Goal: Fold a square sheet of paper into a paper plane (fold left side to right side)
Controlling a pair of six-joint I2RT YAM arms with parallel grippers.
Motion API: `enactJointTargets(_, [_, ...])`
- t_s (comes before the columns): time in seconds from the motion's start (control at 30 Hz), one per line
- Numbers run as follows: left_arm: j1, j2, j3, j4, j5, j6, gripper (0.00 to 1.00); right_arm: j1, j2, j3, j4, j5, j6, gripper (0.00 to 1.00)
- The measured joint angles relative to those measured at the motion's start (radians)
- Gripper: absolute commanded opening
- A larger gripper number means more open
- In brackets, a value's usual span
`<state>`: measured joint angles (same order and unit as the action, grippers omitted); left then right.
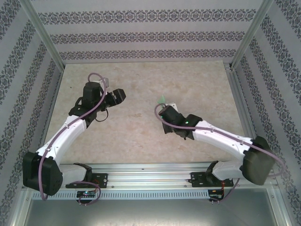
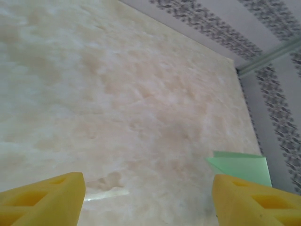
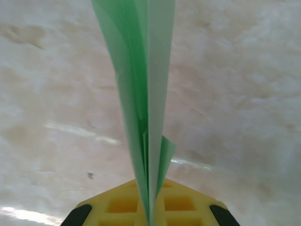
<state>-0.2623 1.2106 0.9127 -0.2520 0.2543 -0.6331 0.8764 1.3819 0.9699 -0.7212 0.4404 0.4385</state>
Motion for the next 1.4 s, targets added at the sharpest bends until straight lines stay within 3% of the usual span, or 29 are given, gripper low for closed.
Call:
enactJointTargets(0.13, [0.053, -0.013, -0.059, -0.048, -0.06, -0.004, 0.73, 0.082, 0.256, 0.146, -0.19, 0.214, 0.006, 0.07])
enactJointTargets(0.33, [0.072, -0.005, -0.101, -0.069, -0.074, -0.008, 0.73, 0.156, 0.579, 0.322, -0.365, 0.364, 0.019, 0.12])
enactJointTargets(0.43, [0.072, 0.01, -0.102, -0.069, -0.071, -0.008, 0.73, 0.181, 0.672, 0.364, -0.389, 0.369, 0.019, 0.24])
enactJointTargets(0.6, [0.072, 0.047, -0.126, -0.03, -0.013, -0.01, 0.72, 0.197, 0.685, 0.367, -0.37, 0.31, 0.0, 0.47])
enactJointTargets(0.8, [0.054, 0.185, -0.164, 0.113, 0.146, -0.031, 0.7, 0.208, 0.43, 0.217, -0.209, 0.136, -0.033, 0.69])
enactJointTargets(0.97, [-0.051, 0.328, -0.148, 0.217, 0.247, -0.057, 0.7, 0.172, 0.085, 0.076, -0.05, -0.007, -0.041, 0.73])
enactJointTargets(1.2, [-0.217, 0.515, -0.084, 0.358, 0.311, -0.138, 0.7, -0.141, -0.25, -0.224, 0.243, -0.276, 0.013, 0.74])
enactJointTargets(1.4, [-0.297, 0.645, 0.009, 0.427, 0.326, -0.184, 0.57, -0.389, -0.407, -0.45, 0.421, -0.526, 0.092, 0.74])
